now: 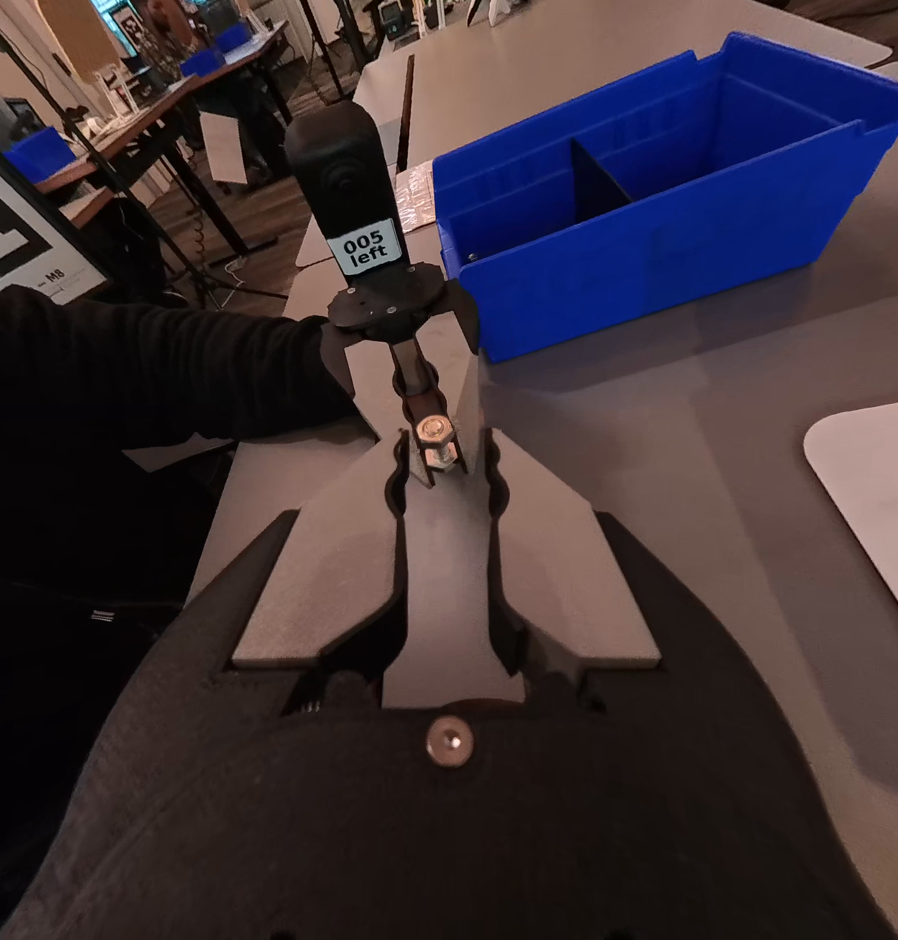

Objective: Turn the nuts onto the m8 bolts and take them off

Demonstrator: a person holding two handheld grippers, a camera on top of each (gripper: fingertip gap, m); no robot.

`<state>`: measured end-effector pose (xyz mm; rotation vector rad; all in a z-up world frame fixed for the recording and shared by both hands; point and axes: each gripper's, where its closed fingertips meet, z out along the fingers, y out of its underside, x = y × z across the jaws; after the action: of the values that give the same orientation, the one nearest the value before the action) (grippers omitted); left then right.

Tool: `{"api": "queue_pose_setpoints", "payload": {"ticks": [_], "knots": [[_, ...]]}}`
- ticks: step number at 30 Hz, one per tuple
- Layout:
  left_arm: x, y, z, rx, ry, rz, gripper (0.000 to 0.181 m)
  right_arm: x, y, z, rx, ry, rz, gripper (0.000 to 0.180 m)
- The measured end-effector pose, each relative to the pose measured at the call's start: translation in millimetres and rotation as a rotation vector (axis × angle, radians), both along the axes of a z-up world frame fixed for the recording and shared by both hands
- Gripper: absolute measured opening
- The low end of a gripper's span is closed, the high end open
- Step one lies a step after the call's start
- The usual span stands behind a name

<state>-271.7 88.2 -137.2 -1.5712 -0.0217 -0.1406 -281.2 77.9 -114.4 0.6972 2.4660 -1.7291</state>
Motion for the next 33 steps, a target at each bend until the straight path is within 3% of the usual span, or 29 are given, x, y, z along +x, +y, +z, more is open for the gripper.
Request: {"api": "queue_pose_setpoints", "payload": {"ticks": [3, 6, 8, 13, 16, 17, 18, 20, 25, 28, 29, 31, 33], "knots": [[-0.9, 0.1, 0.0, 0.0, 0.004, 0.009, 0.012, 6.4, -3.7, -1.7, 0.013, 0.001, 0.038, 0.028], [-8.2, -2.1, 1.5, 0.006, -0.001, 0.044, 0.012, 30.0, -7.6, -1.5, 0.02, -0.035, 0.174, 0.01], [-10.8, -3.3, 2.0, 0.013, -0.012, 0.05, 0.011, 36.5, -9.1, 4.5, 0.011, -0.004, 0.203, 0.009], [-6.6, -1.1, 0.6, 0.005, -0.003, 0.036, 0.012, -7.0, 2.5, -3.4, 0.077, 0.023, -0.034, 0.033], [-8.7, -1.3, 0.6, 0.001, 0.008, 0.054, 0.012, 5.9, -7.8, 0.3, 0.041, 0.012, 0.057, 0.033], [-8.8, -1.9, 1.1, 0.002, 0.006, 0.052, 0.012, 11.5, -7.8, 0.0, 0.052, 0.006, 0.088, 0.026], [-11.4, -2.6, 1.7, 0.005, -0.002, 0.064, 0.012, 21.5, -8.3, 1.4, 0.053, 0.002, 0.146, 0.009], [-14.0, -3.7, 1.9, 0.009, -0.014, 0.068, 0.012, 25.5, -5.9, 7.6, 0.041, 0.021, 0.157, 0.011], [-10.1, -1.4, -0.1, -0.001, -0.009, 0.055, 0.012, -7.5, 2.3, 10.0, 0.039, 0.05, -0.024, 0.031], [-9.7, -1.1, -0.5, -0.003, -0.005, 0.056, 0.012, -4.8, -3.9, 5.3, 0.036, 0.025, 0.01, 0.034], [-11.0, -1.5, -0.4, -0.002, -0.007, 0.061, 0.012, 2.7, -6.9, 3.6, 0.039, 0.007, 0.054, 0.031], [-13.3, -2.5, 0.0, 0.0, -0.013, 0.069, 0.012, 33.8, -11.1, 7.8, 0.006, -0.036, 0.229, 0.0], [-13.2, -2.9, 0.6, 0.005, -0.017, 0.065, 0.011, 32.7, -10.0, 14.8, -0.009, 0.002, 0.214, 0.005]]}}
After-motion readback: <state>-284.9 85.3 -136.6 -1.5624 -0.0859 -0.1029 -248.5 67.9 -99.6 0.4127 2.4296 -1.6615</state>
